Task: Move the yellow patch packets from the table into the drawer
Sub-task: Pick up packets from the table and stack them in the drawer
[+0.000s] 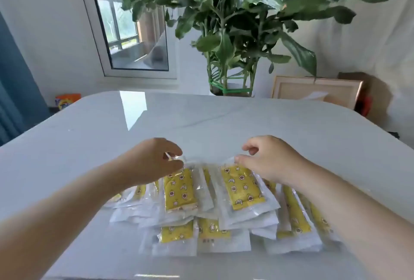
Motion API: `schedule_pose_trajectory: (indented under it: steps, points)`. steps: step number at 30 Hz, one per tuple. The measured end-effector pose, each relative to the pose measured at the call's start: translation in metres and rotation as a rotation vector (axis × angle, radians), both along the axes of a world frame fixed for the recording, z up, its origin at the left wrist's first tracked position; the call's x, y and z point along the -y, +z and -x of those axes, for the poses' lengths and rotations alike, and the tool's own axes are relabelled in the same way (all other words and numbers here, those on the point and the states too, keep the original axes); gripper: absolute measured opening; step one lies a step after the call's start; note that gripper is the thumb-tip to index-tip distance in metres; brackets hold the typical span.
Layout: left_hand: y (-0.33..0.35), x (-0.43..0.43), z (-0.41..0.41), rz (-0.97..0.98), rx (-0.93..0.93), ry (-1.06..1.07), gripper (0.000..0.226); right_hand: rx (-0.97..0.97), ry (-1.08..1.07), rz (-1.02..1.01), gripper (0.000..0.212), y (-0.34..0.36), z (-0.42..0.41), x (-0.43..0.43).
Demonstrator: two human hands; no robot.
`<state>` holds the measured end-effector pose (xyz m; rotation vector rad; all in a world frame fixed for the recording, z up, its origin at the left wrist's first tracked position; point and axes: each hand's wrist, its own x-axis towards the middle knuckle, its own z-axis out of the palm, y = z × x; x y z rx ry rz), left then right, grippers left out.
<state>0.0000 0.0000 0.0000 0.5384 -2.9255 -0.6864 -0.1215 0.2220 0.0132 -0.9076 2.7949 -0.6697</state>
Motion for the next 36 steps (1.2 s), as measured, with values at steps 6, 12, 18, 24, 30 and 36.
schedule_pose_trajectory:
  steps: [6, 12, 18, 24, 30, 36]
  points:
    - [-0.017, -0.01, -0.005, 0.214, 0.151, -0.016, 0.06, -0.068, -0.025, -0.173, 0.078, -0.013, -0.012, 0.003]
    - [-0.015, -0.019, -0.007, 0.158, 0.17, 0.024, 0.056, -0.134, -0.059, -0.001, 0.069, -0.021, -0.022, 0.0]
    - [-0.009, -0.024, -0.014, -0.195, -0.051, 0.06, 0.043, -0.135, -0.069, 0.296, 0.068, -0.026, -0.034, -0.007]
    - [-0.01, -0.03, -0.023, -0.8, -0.261, 0.153, 0.055, 0.049, -0.207, 0.648, 0.062, -0.031, -0.035, -0.012]
    - [-0.016, -0.039, -0.032, -0.986, -0.293, 0.151, 0.03, 0.234, -0.255, 0.815, 0.05, -0.04, -0.035, -0.01]
    - [-0.013, -0.044, -0.046, -0.976, -0.256, 0.07, 0.02, 0.286, -0.274, 0.871, 0.042, -0.043, -0.044, -0.013]
